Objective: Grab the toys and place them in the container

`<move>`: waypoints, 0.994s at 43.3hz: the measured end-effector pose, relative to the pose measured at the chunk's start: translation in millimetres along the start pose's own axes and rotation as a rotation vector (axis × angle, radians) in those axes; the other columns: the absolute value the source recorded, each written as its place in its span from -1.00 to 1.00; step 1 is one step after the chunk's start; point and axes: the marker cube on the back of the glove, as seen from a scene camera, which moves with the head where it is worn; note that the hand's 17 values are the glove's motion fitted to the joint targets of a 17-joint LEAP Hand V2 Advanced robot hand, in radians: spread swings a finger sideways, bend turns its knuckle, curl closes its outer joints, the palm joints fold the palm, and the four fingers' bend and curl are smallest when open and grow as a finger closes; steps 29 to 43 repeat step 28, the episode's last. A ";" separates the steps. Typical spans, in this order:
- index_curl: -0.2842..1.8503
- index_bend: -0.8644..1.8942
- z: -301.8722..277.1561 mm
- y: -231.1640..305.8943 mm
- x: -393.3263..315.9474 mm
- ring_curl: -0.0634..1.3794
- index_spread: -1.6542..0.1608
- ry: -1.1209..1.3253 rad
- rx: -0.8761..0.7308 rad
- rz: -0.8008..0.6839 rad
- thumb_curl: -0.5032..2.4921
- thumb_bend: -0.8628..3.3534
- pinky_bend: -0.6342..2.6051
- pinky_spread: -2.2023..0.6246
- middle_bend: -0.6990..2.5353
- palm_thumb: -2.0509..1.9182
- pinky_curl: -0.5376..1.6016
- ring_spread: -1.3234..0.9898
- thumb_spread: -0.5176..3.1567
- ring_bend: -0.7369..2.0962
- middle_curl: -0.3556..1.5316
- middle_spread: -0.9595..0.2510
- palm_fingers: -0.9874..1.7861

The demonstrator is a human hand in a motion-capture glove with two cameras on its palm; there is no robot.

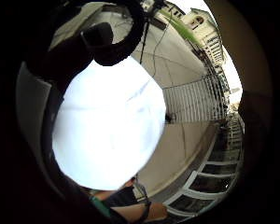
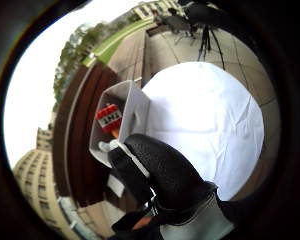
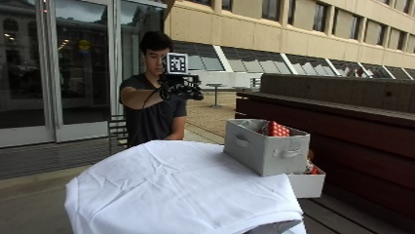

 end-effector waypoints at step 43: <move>-0.45 -0.25 33.3 54.6 47.7 -0.59 0.42 -0.039 -0.047 0.000 -0.57 -0.64 0.08 0.57 -0.45 -0.04 -0.20 0.03 -0.18 -0.12 -0.18 0.45 -0.30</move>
